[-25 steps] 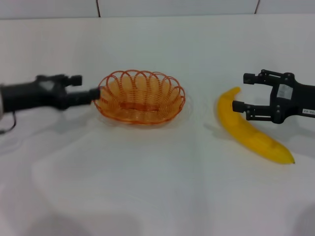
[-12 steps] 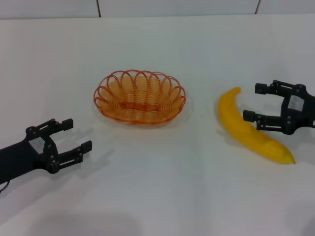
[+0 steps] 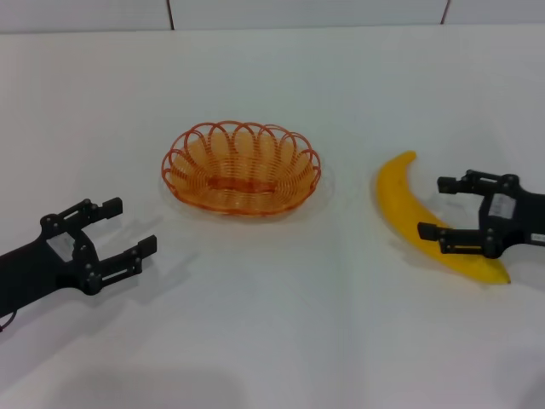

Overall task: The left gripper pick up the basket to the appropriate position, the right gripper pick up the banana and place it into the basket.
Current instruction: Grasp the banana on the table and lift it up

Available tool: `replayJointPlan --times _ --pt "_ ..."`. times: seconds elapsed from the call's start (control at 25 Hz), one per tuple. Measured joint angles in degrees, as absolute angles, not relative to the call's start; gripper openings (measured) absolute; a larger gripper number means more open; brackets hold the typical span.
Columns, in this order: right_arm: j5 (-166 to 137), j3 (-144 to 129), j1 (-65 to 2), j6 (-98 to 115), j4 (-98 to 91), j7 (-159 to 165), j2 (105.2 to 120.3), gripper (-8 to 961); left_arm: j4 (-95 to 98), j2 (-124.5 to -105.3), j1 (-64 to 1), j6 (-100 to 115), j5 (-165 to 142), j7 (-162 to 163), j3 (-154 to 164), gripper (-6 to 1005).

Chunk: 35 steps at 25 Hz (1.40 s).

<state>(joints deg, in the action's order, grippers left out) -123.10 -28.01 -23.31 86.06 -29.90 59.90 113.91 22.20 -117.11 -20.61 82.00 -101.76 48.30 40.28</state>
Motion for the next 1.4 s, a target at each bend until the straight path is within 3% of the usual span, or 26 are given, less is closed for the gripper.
replayJointPlan --times 0.6,1.32,1.4 --pt "-125.4 -30.3 -25.5 79.4 -29.7 62.8 115.78 736 22.1 -117.16 -20.7 82.4 -100.7 48.1 40.2 802" --pt "-125.5 -32.6 -26.5 80.9 -29.9 69.3 115.31 728 22.1 -117.16 -20.6 83.4 -100.6 48.0 40.3 802" --pt "-125.5 -32.6 -26.5 81.0 -30.0 69.3 115.3 625 22.1 -117.16 -20.6 83.4 -100.6 48.0 40.3 802"
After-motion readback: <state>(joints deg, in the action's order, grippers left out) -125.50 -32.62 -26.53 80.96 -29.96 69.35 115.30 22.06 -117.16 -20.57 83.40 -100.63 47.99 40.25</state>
